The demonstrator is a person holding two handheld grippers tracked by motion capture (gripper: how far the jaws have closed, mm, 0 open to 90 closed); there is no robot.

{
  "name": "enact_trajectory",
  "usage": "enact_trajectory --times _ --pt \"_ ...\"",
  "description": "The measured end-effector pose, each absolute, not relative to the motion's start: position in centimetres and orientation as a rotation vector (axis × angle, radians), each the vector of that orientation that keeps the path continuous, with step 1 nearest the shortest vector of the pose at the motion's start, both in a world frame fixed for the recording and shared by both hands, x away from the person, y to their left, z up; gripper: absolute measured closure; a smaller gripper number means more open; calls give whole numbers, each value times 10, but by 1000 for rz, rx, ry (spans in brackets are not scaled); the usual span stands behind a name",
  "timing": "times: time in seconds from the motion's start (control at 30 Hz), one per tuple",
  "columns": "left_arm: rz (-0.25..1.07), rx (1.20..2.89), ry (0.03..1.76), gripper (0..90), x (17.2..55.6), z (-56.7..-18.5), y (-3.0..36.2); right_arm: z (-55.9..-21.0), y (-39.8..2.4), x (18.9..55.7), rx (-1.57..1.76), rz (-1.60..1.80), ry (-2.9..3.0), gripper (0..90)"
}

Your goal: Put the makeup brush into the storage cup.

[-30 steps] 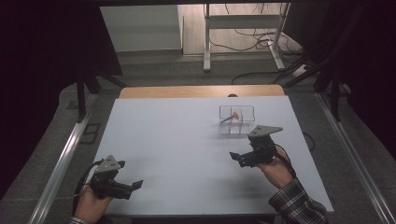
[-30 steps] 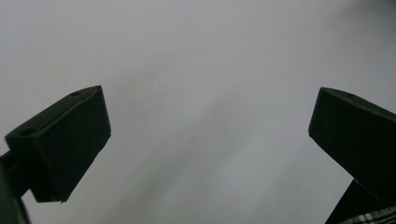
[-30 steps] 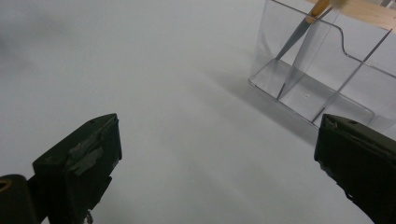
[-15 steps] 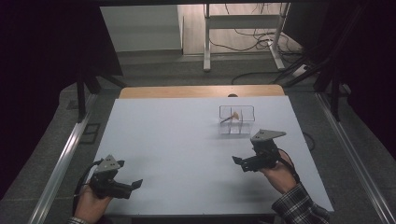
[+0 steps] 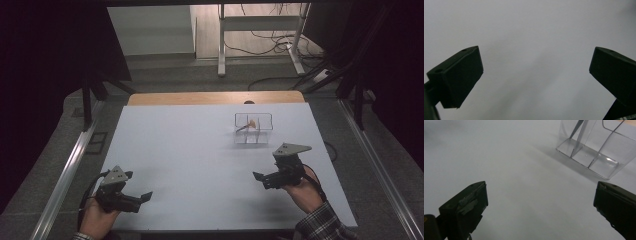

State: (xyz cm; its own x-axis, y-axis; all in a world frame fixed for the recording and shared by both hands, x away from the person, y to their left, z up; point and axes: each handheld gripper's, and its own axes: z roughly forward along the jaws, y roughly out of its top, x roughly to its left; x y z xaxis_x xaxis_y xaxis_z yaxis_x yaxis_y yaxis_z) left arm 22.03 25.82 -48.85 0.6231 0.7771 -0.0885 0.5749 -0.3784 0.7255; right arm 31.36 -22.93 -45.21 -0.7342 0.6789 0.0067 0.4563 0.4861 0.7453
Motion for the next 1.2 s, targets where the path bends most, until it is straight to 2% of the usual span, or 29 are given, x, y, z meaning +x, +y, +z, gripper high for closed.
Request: enact_trajectory --times 1.2 --pt "340 2104 1057 0 220 -489 257 -456 -266 277 1018 1042 2408 0"
